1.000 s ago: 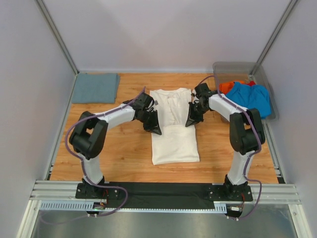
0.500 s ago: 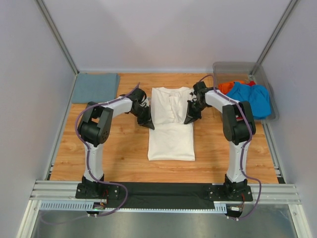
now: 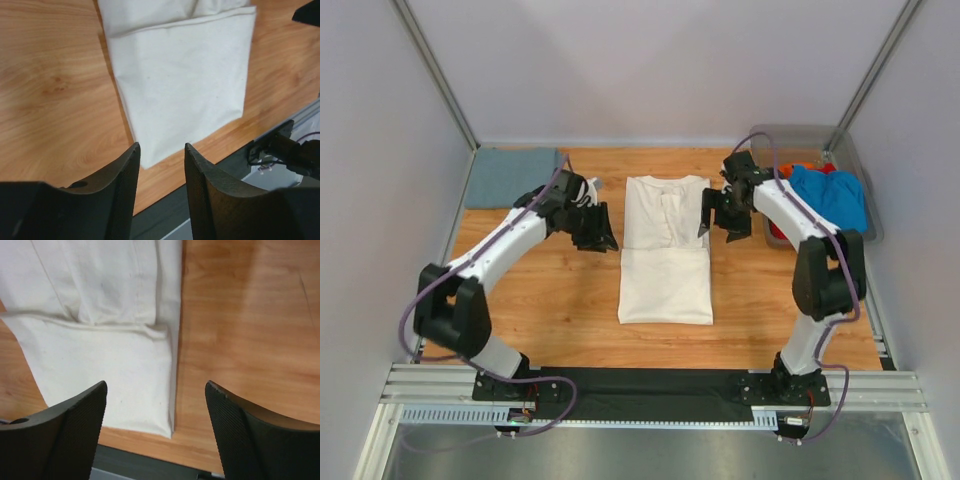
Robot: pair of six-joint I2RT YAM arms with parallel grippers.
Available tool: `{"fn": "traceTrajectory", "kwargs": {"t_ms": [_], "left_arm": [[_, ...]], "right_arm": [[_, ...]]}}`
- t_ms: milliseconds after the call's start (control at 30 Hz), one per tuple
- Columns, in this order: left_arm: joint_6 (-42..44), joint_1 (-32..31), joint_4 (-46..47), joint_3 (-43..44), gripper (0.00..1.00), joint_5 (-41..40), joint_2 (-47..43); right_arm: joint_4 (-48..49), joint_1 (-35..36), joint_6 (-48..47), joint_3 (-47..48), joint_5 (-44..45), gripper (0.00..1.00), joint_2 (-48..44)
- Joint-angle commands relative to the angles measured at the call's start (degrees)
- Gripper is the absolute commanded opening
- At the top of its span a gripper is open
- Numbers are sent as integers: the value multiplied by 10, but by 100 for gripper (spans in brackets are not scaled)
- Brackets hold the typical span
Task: Fold and stack the t-shirts
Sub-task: Fold the tshirt
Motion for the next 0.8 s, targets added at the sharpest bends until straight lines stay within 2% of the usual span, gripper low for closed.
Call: {"fn": "traceTrajectory", "kwargs": {"t_ms": [0,33,100,133,200,267,333,400,433,467,500,567,767], "left_arm": [[-28,1,-3,-57,48,21,-89],[-49,-1,8,-105,48,31,-104],[-72,-13,62,-161,50,54,-149],[-90,-17,84,-218,50,72,-164],[-149,-33,155,-276,51,86,-205],[-216,-45,188,-346,51,84,-228],[-257,-69,225,-396,51,53,-262],[-326,-89,259,-428,53,27,-302],[-376,-109,284,-456,54,4,-322],[-376,-120,285,-468,55,-12,-330],[-429,-130,305,-491,56,-27,-337],[-471,-165,341,-507,56,-67,-338],[-612,-195,333,-520,57,-124,-291]], "right_arm": [[-23,-10,-2,-87,24,81,-116],[-14,-10,11,-121,-18,87,-135],[36,-10,25,-223,-73,89,-191],[84,-10,38,-257,-122,89,-230],[131,-10,79,-353,-157,89,-264],[186,-11,116,-407,-191,82,-308],[217,-11,136,-466,-188,72,-343],[232,-11,164,-496,-188,69,-367],[240,-11,176,-522,-186,69,-387],[240,-11,176,-531,-181,69,-395],[239,-11,188,-543,-173,69,-403],[247,-11,203,-576,-165,72,-426],[290,-10,288,-648,-160,75,-471]]}}
